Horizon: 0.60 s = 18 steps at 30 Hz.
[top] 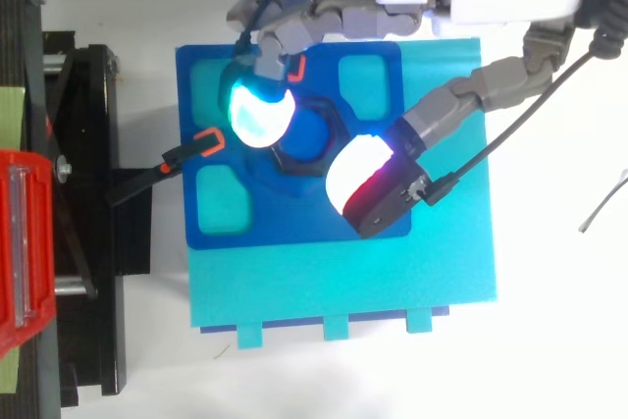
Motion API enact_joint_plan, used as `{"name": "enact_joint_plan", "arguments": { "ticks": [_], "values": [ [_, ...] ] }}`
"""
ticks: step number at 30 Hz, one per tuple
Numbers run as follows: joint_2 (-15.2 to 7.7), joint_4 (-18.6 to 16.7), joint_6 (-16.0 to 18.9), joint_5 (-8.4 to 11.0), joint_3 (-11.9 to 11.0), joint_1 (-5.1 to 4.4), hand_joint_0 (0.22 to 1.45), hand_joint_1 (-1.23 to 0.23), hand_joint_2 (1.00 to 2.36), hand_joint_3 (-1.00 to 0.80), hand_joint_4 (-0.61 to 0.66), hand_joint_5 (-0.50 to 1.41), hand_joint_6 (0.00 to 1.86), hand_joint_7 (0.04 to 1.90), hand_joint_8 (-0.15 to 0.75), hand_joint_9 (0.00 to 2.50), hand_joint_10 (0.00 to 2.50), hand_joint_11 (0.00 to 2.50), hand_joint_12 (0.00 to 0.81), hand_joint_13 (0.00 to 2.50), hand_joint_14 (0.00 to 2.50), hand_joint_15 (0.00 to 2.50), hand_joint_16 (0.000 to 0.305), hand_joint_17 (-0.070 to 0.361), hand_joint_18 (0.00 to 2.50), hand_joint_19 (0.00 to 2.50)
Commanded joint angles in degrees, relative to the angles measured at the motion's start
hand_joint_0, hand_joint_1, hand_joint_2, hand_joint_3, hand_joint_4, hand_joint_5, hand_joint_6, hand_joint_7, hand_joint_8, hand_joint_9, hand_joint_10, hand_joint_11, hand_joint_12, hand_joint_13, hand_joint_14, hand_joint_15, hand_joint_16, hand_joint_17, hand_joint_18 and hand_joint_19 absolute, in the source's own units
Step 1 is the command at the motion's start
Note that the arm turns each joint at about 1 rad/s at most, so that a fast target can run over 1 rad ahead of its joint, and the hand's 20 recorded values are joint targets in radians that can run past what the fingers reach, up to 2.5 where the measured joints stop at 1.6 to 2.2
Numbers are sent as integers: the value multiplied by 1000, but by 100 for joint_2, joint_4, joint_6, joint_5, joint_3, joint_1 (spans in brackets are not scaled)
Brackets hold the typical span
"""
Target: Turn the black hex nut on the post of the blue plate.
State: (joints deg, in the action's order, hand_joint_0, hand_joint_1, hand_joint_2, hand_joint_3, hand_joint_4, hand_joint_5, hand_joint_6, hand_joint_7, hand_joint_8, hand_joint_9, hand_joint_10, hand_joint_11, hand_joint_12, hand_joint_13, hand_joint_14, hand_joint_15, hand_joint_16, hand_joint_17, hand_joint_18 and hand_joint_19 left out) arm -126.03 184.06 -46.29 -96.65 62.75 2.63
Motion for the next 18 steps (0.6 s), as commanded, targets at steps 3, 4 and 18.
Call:
{"name": "enact_joint_plan", "arguments": {
  "ticks": [3,4,18],
  "values": [
    [0,-2,-46,-74,0,54,424,-443,1000,-500,181,-244,503,925,245,108,5,156,342,0,0,0,45,102,0,0],
    [0,-2,-55,-91,0,71,424,-463,1000,-500,187,-240,503,911,251,140,4,137,345,14,0,0,46,103,0,0],
    [0,69,-293,-407,0,353,430,-449,1000,-500,180,-243,503,921,243,110,5,157,338,0,0,0,45,101,0,0]
  ]
}}
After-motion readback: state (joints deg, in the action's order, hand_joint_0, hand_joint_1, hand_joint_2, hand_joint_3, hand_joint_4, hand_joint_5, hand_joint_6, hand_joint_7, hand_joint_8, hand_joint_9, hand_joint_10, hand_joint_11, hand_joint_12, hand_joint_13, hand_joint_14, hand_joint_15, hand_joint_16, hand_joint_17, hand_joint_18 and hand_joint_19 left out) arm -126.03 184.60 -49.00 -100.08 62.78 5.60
